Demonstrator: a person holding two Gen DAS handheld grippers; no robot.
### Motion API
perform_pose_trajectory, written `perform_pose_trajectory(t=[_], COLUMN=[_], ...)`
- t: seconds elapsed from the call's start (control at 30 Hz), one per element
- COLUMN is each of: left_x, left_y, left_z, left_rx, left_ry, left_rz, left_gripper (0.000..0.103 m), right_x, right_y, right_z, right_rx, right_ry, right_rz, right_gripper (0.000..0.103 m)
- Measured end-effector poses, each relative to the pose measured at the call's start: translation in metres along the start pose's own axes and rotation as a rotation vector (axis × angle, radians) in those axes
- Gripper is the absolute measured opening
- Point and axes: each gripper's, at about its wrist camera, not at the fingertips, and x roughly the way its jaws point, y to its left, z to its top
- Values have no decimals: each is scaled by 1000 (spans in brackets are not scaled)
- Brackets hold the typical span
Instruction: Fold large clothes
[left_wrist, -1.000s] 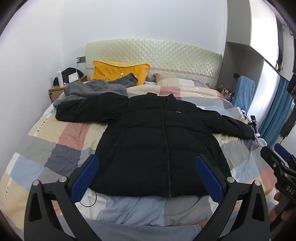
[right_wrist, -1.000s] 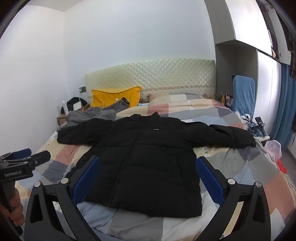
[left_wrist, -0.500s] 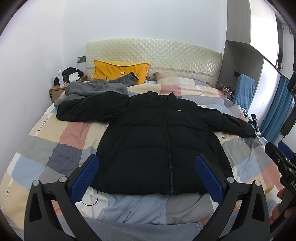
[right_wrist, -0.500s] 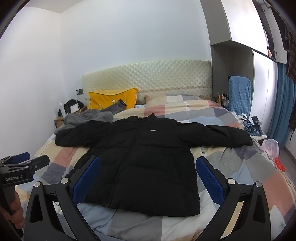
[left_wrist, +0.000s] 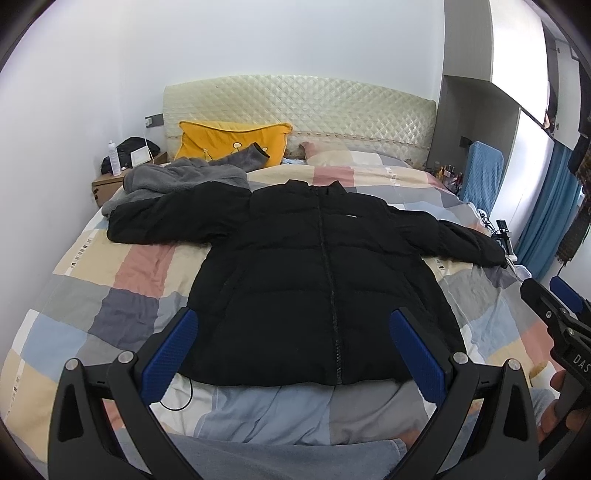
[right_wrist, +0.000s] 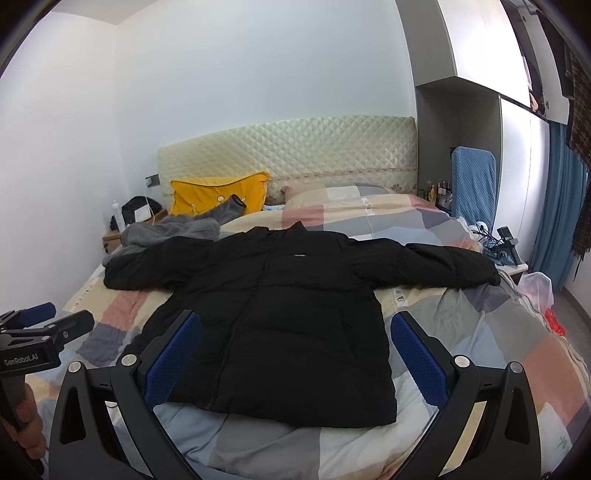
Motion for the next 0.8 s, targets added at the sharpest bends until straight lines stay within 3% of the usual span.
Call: perform_pose_trajectory(t=[0.8], left_x=[6], left_y=[4], left_z=[-1], left_rx=[-14], left_ry=[24], left_rz=[4], left_gripper=[103], right_x=[8], right_y=[1], right_z=[-4], right_rx=[10], right_ry=[24], right_rz=[-2], right_gripper=[103])
